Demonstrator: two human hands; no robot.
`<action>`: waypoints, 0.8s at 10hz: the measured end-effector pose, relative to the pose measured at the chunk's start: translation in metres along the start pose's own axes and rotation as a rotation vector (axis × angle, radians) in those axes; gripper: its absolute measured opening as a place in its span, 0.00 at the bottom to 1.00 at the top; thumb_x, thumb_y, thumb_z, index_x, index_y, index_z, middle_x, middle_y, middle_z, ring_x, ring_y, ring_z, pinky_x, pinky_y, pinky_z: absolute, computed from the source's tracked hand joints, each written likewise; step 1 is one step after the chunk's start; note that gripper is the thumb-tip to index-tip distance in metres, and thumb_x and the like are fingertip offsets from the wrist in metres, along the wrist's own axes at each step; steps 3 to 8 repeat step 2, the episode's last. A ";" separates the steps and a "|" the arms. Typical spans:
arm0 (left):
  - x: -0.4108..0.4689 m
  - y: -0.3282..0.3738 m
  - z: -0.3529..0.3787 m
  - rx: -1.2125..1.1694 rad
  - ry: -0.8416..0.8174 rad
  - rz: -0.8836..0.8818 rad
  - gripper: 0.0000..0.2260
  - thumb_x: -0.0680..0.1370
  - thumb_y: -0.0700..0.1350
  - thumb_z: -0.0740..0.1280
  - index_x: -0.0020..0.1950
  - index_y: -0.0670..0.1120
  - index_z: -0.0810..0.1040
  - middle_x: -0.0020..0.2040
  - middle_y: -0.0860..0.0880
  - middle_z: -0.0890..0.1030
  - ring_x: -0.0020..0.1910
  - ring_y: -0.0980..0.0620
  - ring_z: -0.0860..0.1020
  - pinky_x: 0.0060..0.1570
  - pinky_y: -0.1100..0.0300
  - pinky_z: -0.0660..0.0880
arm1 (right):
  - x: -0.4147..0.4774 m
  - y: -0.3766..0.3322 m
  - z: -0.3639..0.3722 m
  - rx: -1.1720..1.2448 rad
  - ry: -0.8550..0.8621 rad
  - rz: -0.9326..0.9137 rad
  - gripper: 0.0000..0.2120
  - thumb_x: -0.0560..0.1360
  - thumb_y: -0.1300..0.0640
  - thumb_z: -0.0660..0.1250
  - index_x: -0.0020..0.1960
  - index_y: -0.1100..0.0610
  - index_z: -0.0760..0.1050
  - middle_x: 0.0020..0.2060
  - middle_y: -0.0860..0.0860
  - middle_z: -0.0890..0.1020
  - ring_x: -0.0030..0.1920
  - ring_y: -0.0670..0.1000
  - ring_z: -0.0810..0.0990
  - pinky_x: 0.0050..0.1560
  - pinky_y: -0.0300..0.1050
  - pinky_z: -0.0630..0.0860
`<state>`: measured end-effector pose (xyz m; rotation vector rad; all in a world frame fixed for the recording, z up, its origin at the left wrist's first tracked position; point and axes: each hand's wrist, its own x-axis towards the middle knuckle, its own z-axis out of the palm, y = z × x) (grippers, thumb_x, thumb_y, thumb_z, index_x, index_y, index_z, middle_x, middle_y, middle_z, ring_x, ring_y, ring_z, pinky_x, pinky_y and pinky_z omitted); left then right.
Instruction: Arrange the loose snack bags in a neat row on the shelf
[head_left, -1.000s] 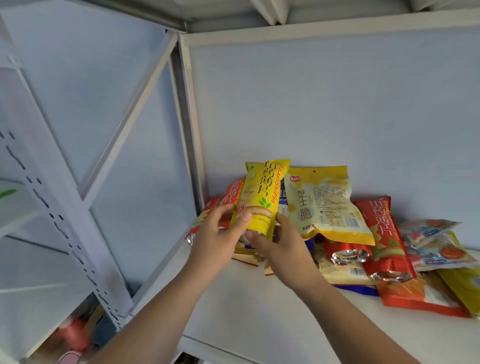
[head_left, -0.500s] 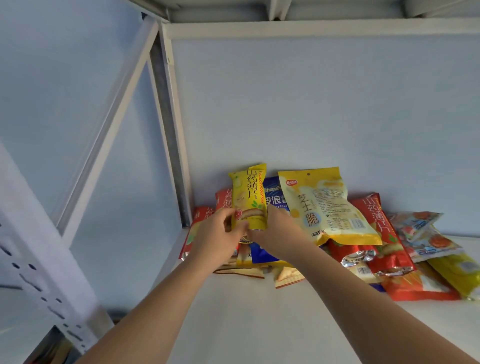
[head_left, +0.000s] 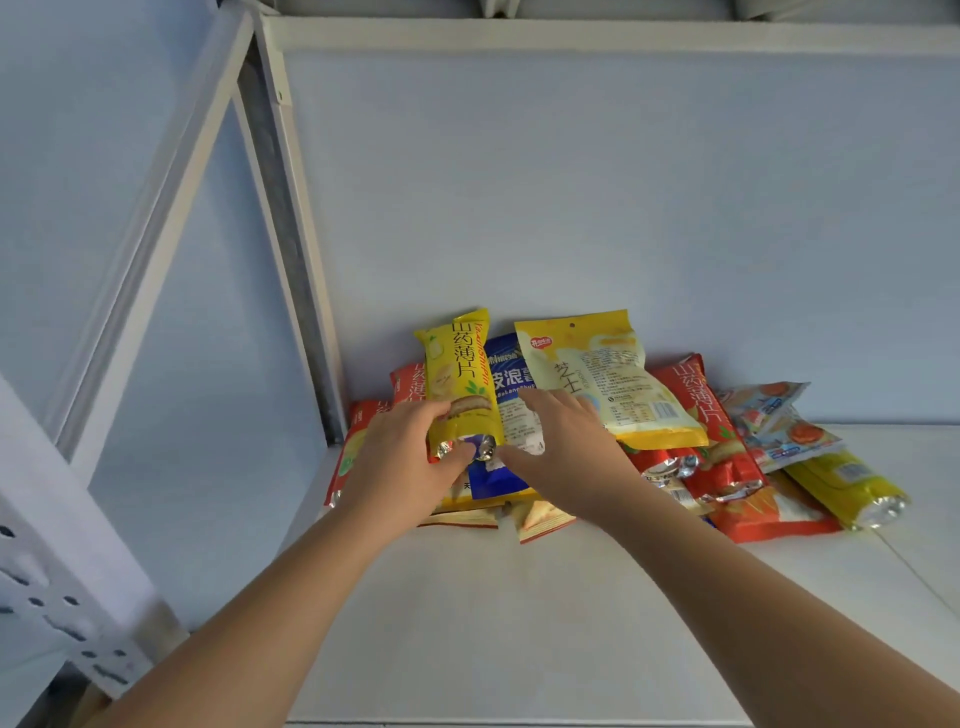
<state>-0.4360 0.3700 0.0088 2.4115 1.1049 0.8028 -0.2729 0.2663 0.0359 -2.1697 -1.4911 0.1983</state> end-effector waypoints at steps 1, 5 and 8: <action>-0.006 0.003 0.001 0.029 -0.014 0.065 0.26 0.77 0.57 0.70 0.74 0.53 0.71 0.71 0.53 0.75 0.69 0.50 0.71 0.62 0.51 0.76 | -0.015 0.017 -0.011 -0.035 0.024 0.027 0.34 0.79 0.43 0.68 0.80 0.50 0.60 0.74 0.47 0.70 0.75 0.52 0.64 0.69 0.50 0.71; -0.015 0.006 0.005 0.095 0.006 0.113 0.26 0.77 0.56 0.71 0.73 0.51 0.73 0.73 0.51 0.74 0.72 0.49 0.69 0.66 0.52 0.71 | -0.039 0.034 -0.021 -0.021 0.064 0.072 0.32 0.79 0.42 0.68 0.79 0.49 0.62 0.73 0.47 0.71 0.73 0.51 0.66 0.66 0.50 0.74; -0.015 0.006 0.005 0.095 0.006 0.113 0.26 0.77 0.56 0.71 0.73 0.51 0.73 0.73 0.51 0.74 0.72 0.49 0.69 0.66 0.52 0.71 | -0.039 0.034 -0.021 -0.021 0.064 0.072 0.32 0.79 0.42 0.68 0.79 0.49 0.62 0.73 0.47 0.71 0.73 0.51 0.66 0.66 0.50 0.74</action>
